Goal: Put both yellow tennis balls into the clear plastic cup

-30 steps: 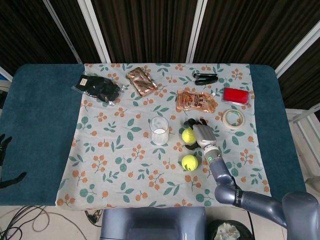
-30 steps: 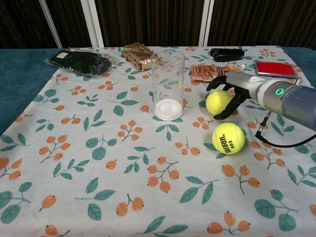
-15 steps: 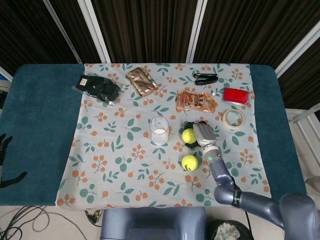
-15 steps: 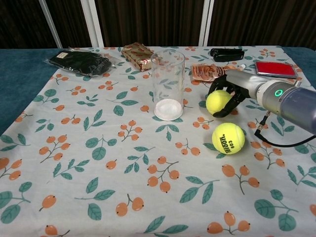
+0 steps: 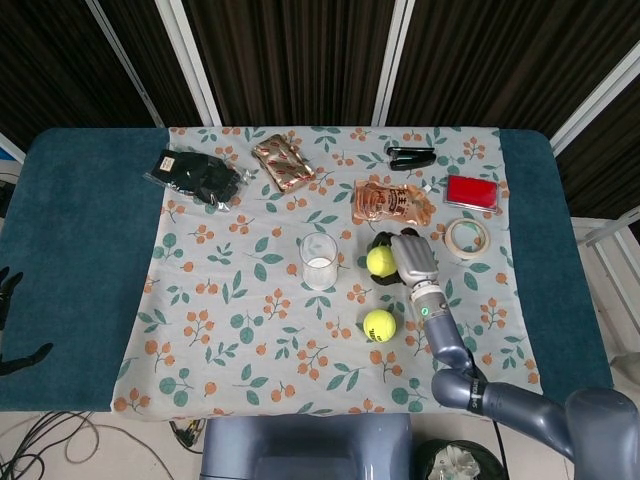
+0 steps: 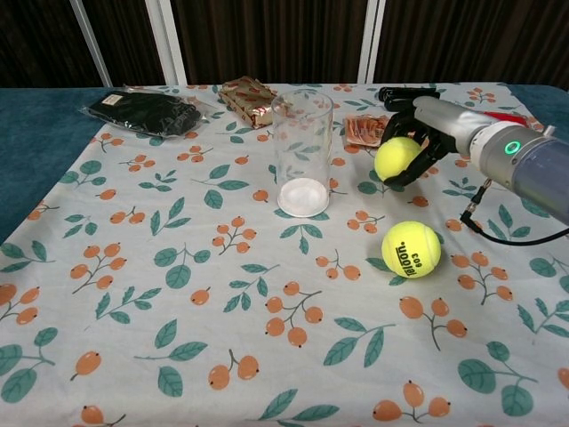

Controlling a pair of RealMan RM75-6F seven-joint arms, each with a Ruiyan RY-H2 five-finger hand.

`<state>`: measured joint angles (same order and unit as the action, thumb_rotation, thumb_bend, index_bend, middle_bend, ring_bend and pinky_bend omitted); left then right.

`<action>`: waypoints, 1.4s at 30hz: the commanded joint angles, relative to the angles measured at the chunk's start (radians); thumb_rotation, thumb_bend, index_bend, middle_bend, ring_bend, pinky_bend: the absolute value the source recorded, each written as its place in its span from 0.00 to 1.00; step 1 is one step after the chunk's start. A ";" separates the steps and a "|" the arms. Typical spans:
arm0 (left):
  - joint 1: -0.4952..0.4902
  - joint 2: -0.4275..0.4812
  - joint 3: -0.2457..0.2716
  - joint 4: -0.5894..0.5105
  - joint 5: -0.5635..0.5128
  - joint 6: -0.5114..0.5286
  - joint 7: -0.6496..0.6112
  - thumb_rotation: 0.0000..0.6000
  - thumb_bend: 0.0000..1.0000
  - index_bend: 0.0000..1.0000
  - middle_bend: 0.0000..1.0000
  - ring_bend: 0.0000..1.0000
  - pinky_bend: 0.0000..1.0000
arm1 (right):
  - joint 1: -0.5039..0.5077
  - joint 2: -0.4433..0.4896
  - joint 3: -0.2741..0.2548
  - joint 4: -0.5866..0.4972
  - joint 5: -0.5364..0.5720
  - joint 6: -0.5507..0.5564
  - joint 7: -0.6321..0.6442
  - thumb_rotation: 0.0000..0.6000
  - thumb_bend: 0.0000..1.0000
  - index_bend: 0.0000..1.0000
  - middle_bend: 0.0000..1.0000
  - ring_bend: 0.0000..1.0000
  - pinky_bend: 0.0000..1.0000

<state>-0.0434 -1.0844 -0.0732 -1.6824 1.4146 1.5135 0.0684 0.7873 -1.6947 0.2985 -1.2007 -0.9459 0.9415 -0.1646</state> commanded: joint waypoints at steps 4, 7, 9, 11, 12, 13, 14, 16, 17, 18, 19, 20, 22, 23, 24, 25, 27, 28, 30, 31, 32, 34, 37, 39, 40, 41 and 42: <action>-0.004 -0.005 0.007 -0.001 0.005 -0.010 0.011 1.00 0.01 0.08 0.00 0.00 0.03 | 0.014 0.120 0.066 -0.102 -0.014 -0.021 0.022 1.00 0.40 0.53 0.49 0.56 0.23; -0.008 -0.008 0.009 -0.001 0.006 -0.018 0.020 1.00 0.01 0.08 0.00 0.00 0.03 | 0.028 0.163 0.094 -0.140 -0.002 -0.036 0.016 1.00 0.40 0.53 0.49 0.56 0.02; -0.010 -0.012 0.009 0.001 0.005 -0.022 0.025 1.00 0.01 0.08 0.00 0.00 0.03 | 0.042 0.191 0.115 -0.167 0.007 -0.043 0.006 1.00 0.40 0.53 0.49 0.56 0.02; -0.012 -0.014 0.009 0.003 0.003 -0.025 0.025 1.00 0.01 0.08 0.00 0.00 0.03 | 0.054 0.211 0.128 -0.192 0.017 -0.049 -0.005 1.00 0.40 0.53 0.49 0.56 0.01; -0.013 -0.014 0.009 0.003 0.002 -0.026 0.026 1.00 0.01 0.08 0.00 0.00 0.03 | 0.059 0.219 0.135 -0.203 0.021 -0.052 -0.008 1.00 0.40 0.53 0.49 0.56 0.01; -0.013 -0.015 0.008 0.004 0.000 -0.027 0.025 1.00 0.01 0.08 0.00 0.00 0.03 | 0.068 0.229 0.143 -0.218 0.030 -0.058 -0.015 1.00 0.40 0.53 0.49 0.56 0.01; -0.013 -0.014 0.008 0.004 0.000 -0.028 0.025 1.00 0.01 0.08 0.00 0.00 0.03 | 0.074 0.234 0.147 -0.227 0.037 -0.062 -0.019 1.00 0.40 0.53 0.49 0.56 0.00; -0.013 -0.014 0.007 0.004 -0.001 -0.027 0.021 1.00 0.01 0.08 0.00 0.00 0.03 | 0.090 0.247 0.157 -0.249 0.056 -0.073 -0.031 1.00 0.40 0.53 0.49 0.56 0.00; -0.013 -0.013 0.006 0.005 -0.001 -0.025 0.020 1.00 0.01 0.08 0.00 0.00 0.03 | 0.099 0.253 0.164 -0.262 0.070 -0.078 -0.038 1.00 0.40 0.53 0.49 0.56 0.00; -0.012 -0.013 0.006 0.005 -0.002 -0.024 0.018 1.00 0.01 0.08 0.00 0.00 0.03 | 0.106 0.256 0.168 -0.270 0.080 -0.080 -0.042 1.00 0.40 0.53 0.49 0.56 0.00; -0.012 -0.012 0.005 0.005 -0.002 -0.023 0.017 1.00 0.01 0.08 0.00 0.00 0.03 | 0.114 0.260 0.172 -0.281 0.094 -0.082 -0.048 1.00 0.40 0.53 0.49 0.56 0.00; -0.011 -0.012 0.004 0.006 -0.003 -0.022 0.015 1.00 0.01 0.08 0.00 0.00 0.03 | 0.121 0.262 0.177 -0.296 0.107 -0.081 -0.053 1.00 0.40 0.53 0.49 0.56 0.00; -0.011 -0.012 0.003 0.007 -0.007 -0.023 0.014 1.00 0.01 0.08 0.00 0.00 0.03 | 0.134 0.262 0.182 -0.320 0.128 -0.079 -0.060 1.00 0.40 0.53 0.49 0.56 0.00; -0.012 -0.012 0.003 0.008 -0.008 -0.024 0.014 1.00 0.01 0.08 0.00 0.00 0.03 | 0.140 0.261 0.183 -0.329 0.135 -0.077 -0.064 1.00 0.40 0.53 0.49 0.56 0.00; -0.013 -0.012 0.003 0.008 -0.009 -0.026 0.014 1.00 0.01 0.08 0.00 0.00 0.03 | 0.147 0.258 0.184 -0.339 0.145 -0.072 -0.071 1.00 0.40 0.53 0.49 0.56 0.00; -0.013 -0.012 0.003 0.008 -0.010 -0.028 0.013 1.00 0.01 0.08 0.00 0.00 0.03 | 0.153 0.255 0.184 -0.346 0.151 -0.070 -0.075 1.00 0.40 0.53 0.49 0.56 0.00; -0.013 -0.010 0.002 0.008 -0.012 -0.028 0.011 1.00 0.01 0.08 0.00 0.00 0.03 | 0.170 0.245 0.185 -0.355 0.170 -0.064 -0.085 1.00 0.40 0.53 0.49 0.56 0.00; -0.013 -0.010 0.001 0.008 -0.012 -0.027 0.009 1.00 0.01 0.08 0.00 0.00 0.03 | 0.176 0.241 0.188 -0.360 0.177 -0.062 -0.087 1.00 0.40 0.53 0.49 0.56 0.00; -0.012 -0.009 -0.001 0.010 -0.014 -0.023 0.005 1.00 0.01 0.08 0.00 0.00 0.03 | 0.190 0.233 0.191 -0.378 0.190 -0.054 -0.093 1.00 0.40 0.53 0.49 0.56 0.00; -0.011 -0.009 -0.003 0.011 -0.016 -0.021 0.003 1.00 0.01 0.08 0.00 0.00 0.03 | 0.197 0.229 0.192 -0.389 0.196 -0.048 -0.096 1.00 0.40 0.53 0.49 0.56 0.00; -0.011 -0.009 -0.004 0.012 -0.017 -0.020 0.002 1.00 0.01 0.08 0.00 0.00 0.03 | 0.201 0.227 0.192 -0.395 0.201 -0.044 -0.099 1.00 0.40 0.53 0.49 0.56 0.00; -0.010 -0.009 -0.005 0.014 -0.019 -0.019 0.002 1.00 0.01 0.08 0.00 0.00 0.03 | 0.212 0.219 0.189 -0.412 0.209 -0.034 -0.108 1.00 0.40 0.53 0.49 0.56 0.00; -0.010 -0.008 -0.004 0.013 -0.019 -0.020 -0.001 1.00 0.01 0.08 0.00 0.00 0.03 | 0.228 0.206 0.179 -0.425 0.228 -0.021 -0.129 1.00 0.40 0.53 0.49 0.54 0.00; -0.010 -0.007 -0.004 0.013 -0.018 -0.021 -0.004 1.00 0.01 0.08 0.00 0.00 0.03 | 0.237 0.200 0.172 -0.429 0.239 -0.017 -0.138 1.00 0.40 0.53 0.49 0.53 0.00; -0.010 -0.006 -0.005 0.014 -0.018 -0.021 -0.006 1.00 0.01 0.08 0.00 0.00 0.03 | 0.240 0.198 0.169 -0.430 0.244 -0.017 -0.142 1.00 0.40 0.53 0.48 0.52 0.00; -0.010 -0.006 -0.006 0.015 -0.021 -0.022 -0.009 1.00 0.01 0.08 0.00 0.00 0.03 | 0.244 0.197 0.163 -0.430 0.250 -0.017 -0.148 1.00 0.40 0.53 0.48 0.51 0.00; -0.010 -0.005 -0.006 0.015 -0.023 -0.023 -0.011 1.00 0.01 0.08 0.00 0.00 0.03 | 0.247 0.196 0.158 -0.430 0.255 -0.017 -0.152 1.00 0.40 0.53 0.47 0.51 0.00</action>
<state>-0.0538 -1.0900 -0.0791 -1.6676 1.3923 1.4909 0.0589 1.0308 -1.4970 0.4614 -1.6298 -0.6956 0.9238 -0.3119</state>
